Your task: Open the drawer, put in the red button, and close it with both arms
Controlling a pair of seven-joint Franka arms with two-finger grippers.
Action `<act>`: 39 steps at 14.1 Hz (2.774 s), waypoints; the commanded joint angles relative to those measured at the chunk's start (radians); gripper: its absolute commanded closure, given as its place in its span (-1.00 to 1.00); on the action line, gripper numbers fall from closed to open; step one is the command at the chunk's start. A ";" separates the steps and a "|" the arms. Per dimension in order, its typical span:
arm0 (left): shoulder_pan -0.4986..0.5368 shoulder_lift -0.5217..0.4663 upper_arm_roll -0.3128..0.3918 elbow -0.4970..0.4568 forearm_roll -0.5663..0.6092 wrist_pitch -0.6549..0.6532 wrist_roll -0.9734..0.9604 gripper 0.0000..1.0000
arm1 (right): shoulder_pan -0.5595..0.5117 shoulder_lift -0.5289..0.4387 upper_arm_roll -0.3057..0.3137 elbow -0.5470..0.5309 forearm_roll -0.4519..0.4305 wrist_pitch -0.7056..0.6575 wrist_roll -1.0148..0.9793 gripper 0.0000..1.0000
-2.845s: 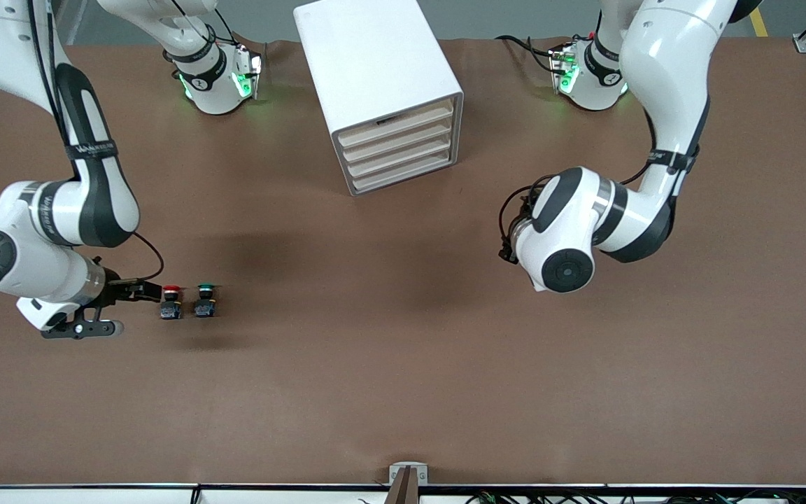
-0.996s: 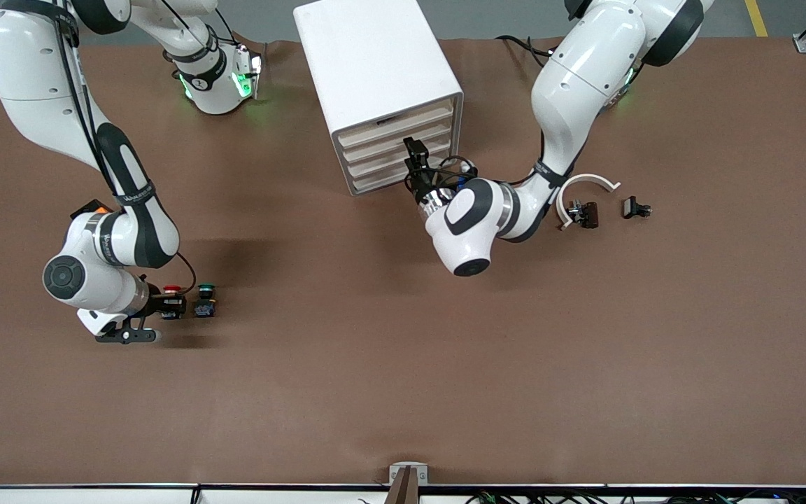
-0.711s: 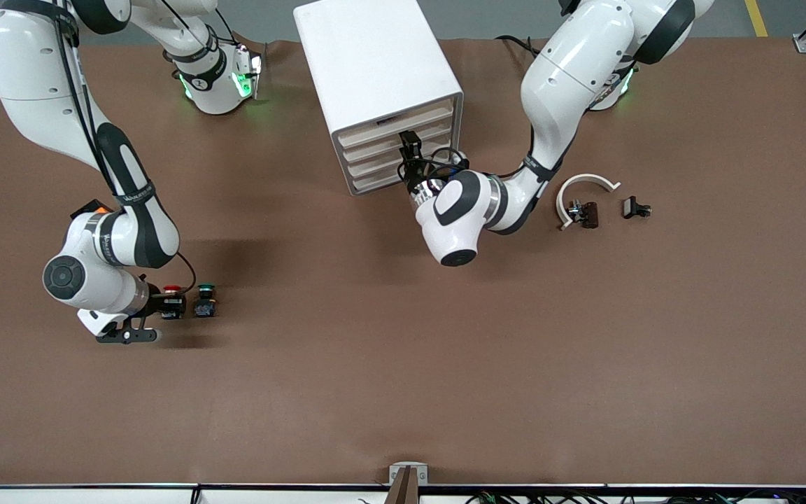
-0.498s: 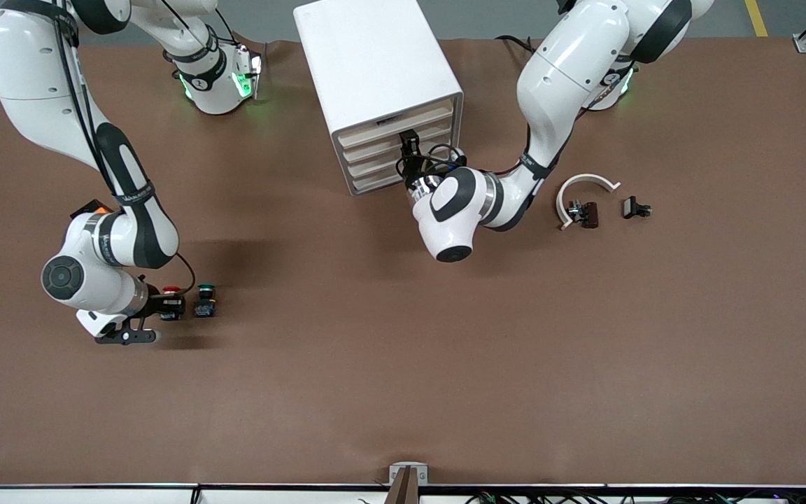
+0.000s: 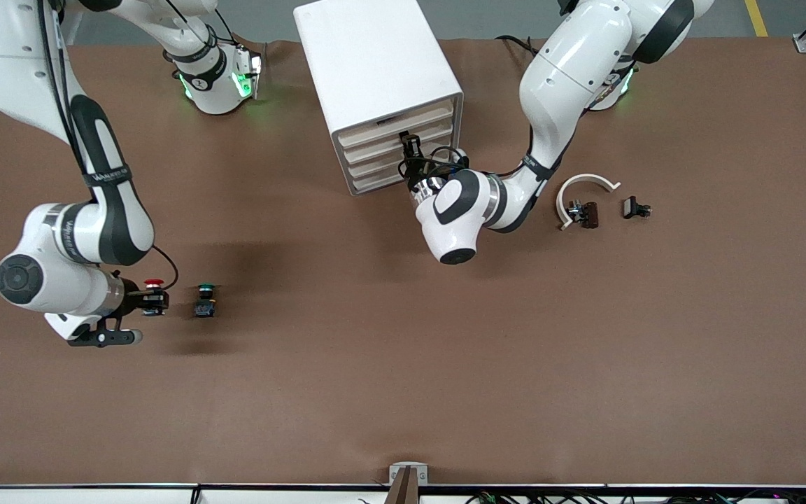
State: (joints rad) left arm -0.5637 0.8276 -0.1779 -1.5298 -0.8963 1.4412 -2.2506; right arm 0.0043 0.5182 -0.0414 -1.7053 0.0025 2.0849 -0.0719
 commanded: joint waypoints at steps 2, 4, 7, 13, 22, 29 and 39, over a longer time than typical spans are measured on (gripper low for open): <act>0.036 -0.010 0.015 0.004 -0.006 0.010 0.006 1.00 | 0.022 -0.069 0.005 0.042 0.014 -0.136 0.050 0.43; 0.050 -0.008 0.018 0.020 -0.004 0.011 0.009 1.00 | 0.046 -0.107 0.005 0.047 0.014 -0.198 0.107 0.42; 0.051 -0.005 0.061 0.054 -0.012 0.018 0.017 1.00 | 0.108 -0.171 0.003 0.047 0.014 -0.294 0.239 0.42; 0.051 -0.004 0.113 0.079 -0.012 0.042 0.026 1.00 | 0.249 -0.244 0.005 0.131 0.016 -0.515 0.534 0.42; 0.087 -0.010 0.140 0.122 -0.003 0.084 0.075 -1.00 | 0.685 -0.236 0.006 0.269 0.023 -0.645 1.378 0.42; 0.154 -0.047 0.144 0.269 0.262 0.076 0.121 -1.00 | 0.839 -0.156 0.003 0.256 0.140 -0.378 1.871 0.53; 0.205 -0.252 0.141 0.267 0.786 0.044 0.751 -1.00 | 0.855 -0.054 0.003 0.208 0.175 -0.226 2.070 0.68</act>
State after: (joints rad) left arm -0.3860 0.6104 -0.0379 -1.2446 -0.1339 1.4938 -1.6483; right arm 0.8410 0.4570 -0.0297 -1.4874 0.1570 1.8474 1.9493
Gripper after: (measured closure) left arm 0.000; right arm 0.586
